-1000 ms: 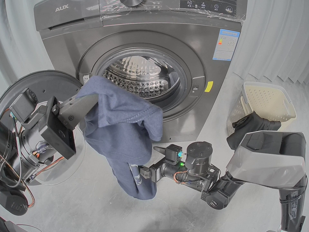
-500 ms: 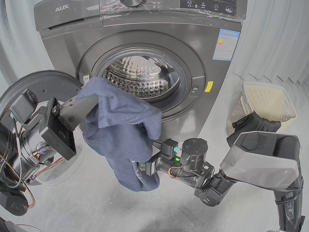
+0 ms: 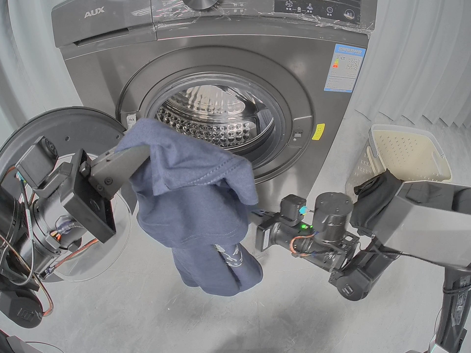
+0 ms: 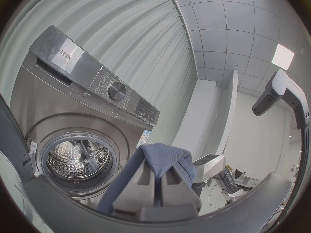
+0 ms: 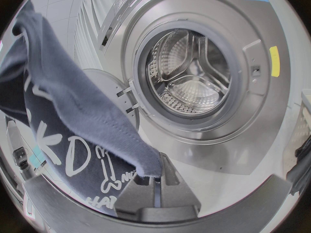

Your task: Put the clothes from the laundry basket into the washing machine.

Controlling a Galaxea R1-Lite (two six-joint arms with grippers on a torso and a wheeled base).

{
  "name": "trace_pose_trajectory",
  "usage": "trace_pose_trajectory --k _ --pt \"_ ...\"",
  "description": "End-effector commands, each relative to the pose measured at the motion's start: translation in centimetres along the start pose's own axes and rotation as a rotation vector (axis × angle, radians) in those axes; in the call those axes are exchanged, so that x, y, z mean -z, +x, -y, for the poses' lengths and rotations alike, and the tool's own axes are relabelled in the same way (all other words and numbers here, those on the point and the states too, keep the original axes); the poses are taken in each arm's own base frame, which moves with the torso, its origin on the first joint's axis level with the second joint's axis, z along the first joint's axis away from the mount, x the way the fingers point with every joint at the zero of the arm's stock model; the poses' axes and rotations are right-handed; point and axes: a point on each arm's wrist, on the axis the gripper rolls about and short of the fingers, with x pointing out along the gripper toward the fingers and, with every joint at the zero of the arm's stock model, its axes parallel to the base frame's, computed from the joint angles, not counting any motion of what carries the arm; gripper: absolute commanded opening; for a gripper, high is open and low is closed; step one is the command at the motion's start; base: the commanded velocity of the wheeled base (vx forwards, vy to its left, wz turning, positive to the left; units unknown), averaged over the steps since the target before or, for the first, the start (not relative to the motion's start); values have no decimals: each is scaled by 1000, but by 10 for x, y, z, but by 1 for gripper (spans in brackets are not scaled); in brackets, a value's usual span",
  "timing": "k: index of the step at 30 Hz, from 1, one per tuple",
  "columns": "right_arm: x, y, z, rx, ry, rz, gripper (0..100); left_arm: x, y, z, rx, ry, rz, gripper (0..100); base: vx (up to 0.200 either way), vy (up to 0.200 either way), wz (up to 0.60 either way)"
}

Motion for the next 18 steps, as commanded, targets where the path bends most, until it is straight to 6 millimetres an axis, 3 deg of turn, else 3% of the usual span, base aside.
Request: trace_pose_trajectory --k 1,8,14,18 --pt "-36 -31 23 68 -26 55 0 1 0 -1 -6 -1 -4 0 0 0 0" --pt "-58 -56 30 93 -33 96 0 2 -1 -7 -32 6 -9 0 0 0 0" --pt "-90 -84 23 85 -46 181 0 4 -4 -9 -55 2 -24 0 0 0 0" --pt "-99 -98 19 74 -42 209 0 7 -8 -13 -78 2 -41 0 0 0 0"
